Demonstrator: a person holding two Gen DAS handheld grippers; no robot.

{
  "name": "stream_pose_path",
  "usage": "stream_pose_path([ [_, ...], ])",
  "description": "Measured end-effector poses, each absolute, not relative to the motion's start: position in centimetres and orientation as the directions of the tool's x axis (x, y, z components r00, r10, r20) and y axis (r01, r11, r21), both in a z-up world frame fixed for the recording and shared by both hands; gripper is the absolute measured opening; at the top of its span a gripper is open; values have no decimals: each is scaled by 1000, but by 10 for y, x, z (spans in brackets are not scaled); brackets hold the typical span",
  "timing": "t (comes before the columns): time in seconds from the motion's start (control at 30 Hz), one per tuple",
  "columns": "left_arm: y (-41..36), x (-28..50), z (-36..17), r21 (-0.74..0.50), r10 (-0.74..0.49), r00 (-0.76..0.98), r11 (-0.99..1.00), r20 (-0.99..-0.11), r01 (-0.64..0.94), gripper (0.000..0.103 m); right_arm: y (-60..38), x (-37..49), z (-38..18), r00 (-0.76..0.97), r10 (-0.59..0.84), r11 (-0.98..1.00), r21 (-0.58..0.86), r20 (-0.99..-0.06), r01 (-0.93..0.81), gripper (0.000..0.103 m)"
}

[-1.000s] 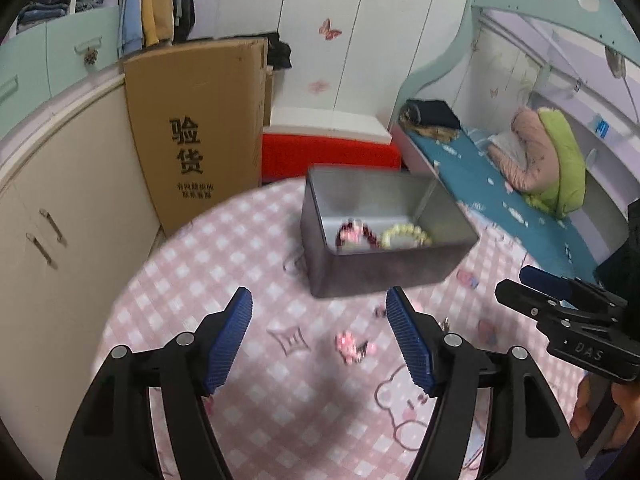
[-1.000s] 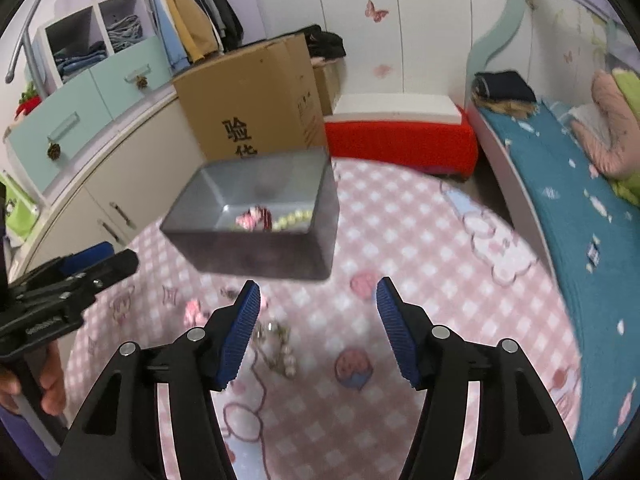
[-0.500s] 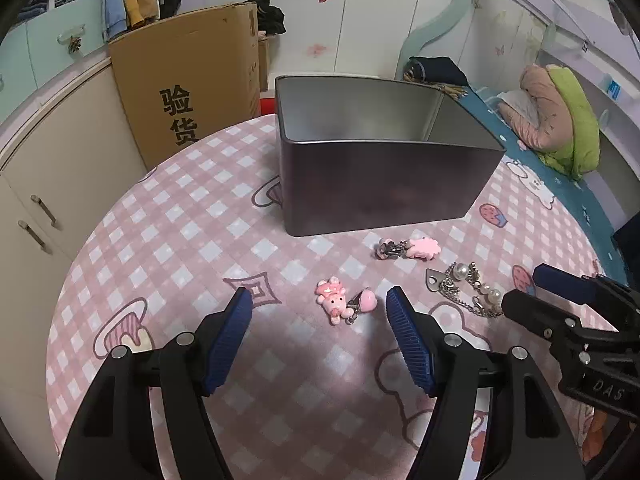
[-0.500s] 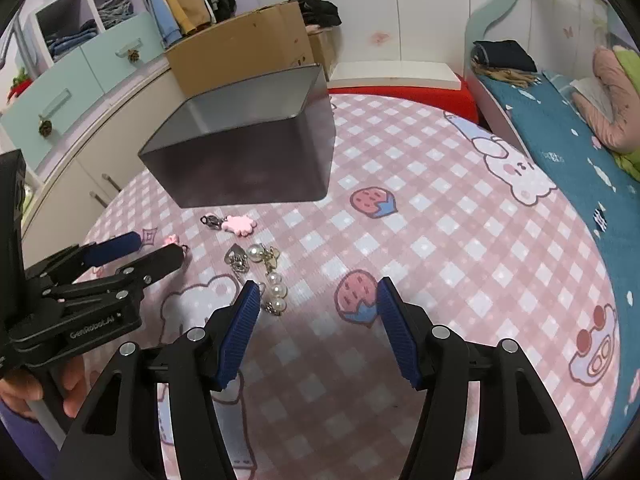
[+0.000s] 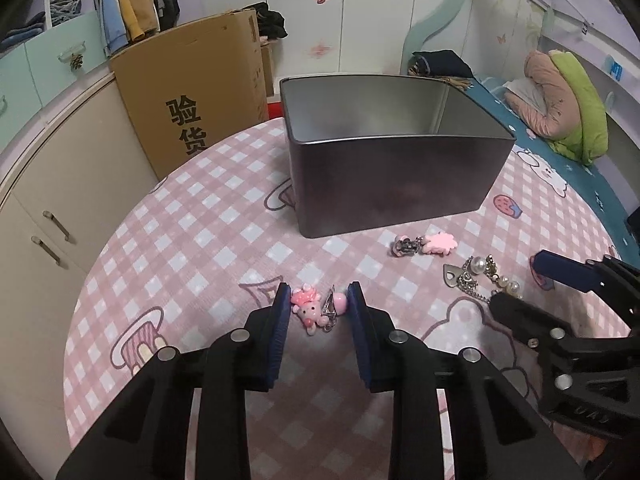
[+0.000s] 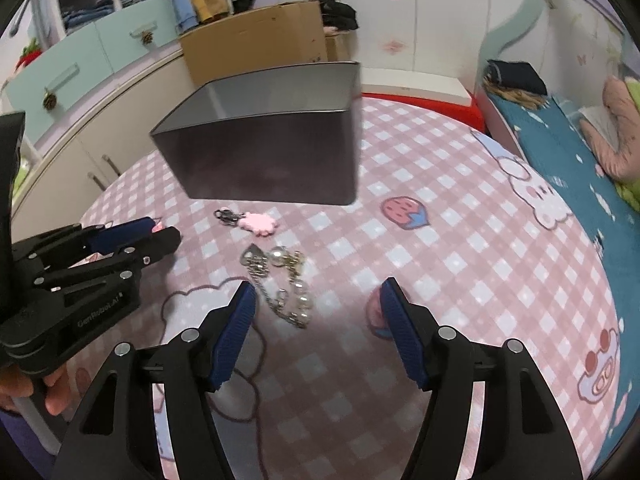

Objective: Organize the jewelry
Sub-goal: 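Close the left gripper on a pink charm while the right grips a pearl keychain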

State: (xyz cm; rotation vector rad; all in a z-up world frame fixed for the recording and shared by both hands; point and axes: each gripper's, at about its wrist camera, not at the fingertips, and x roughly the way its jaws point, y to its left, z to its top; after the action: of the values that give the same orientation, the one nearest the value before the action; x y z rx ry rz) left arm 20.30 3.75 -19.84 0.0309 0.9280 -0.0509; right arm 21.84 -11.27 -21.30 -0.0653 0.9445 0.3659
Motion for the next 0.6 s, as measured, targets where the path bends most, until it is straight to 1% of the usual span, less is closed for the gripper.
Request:
stream_pose_path([
  [0.1, 46, 198, -198, -16, -42, 594, 999, -804, 48, 27, -102, 216, -214, 542, 253, 933, 55, -802, -355, 63],
  [0.17, 49, 195, -196, -35, -54, 590, 998, -806, 44, 27, -99, 215, -213, 543, 257, 929, 50, -800, -367, 51],
  [0.2, 51, 195, -196, -42, -60, 590, 998, -805, 44, 27, -99, 214, -212, 543, 261, 927, 51, -798, -371, 48],
  [0.27, 52, 192, -193, -50, -67, 594, 998, -802, 45, 27, -99, 213, -211, 543, 266, 925, 54, -796, -376, 37],
  [0.3, 52, 191, -192, -50, -69, 596, 998, -800, 47, 27, -99, 212, -211, 540, 274, 922, 58, -796, -382, 34],
  [0.37, 52, 188, -188, -56, -78, 602, 997, -794, 55, 27, -99, 210, -211, 537, 285, 918, 64, -794, -391, 19],
  [0.43, 51, 186, -185, -64, -89, 606, 996, -790, 64, 27, -98, 208, -211, 533, 294, 914, 71, -793, -399, 10],
  [0.6, 49, 178, -174, -85, -118, 617, 993, -778, 82, 27, -108, 204, -205, 534, 320, 917, 115, -783, -382, 10],
])
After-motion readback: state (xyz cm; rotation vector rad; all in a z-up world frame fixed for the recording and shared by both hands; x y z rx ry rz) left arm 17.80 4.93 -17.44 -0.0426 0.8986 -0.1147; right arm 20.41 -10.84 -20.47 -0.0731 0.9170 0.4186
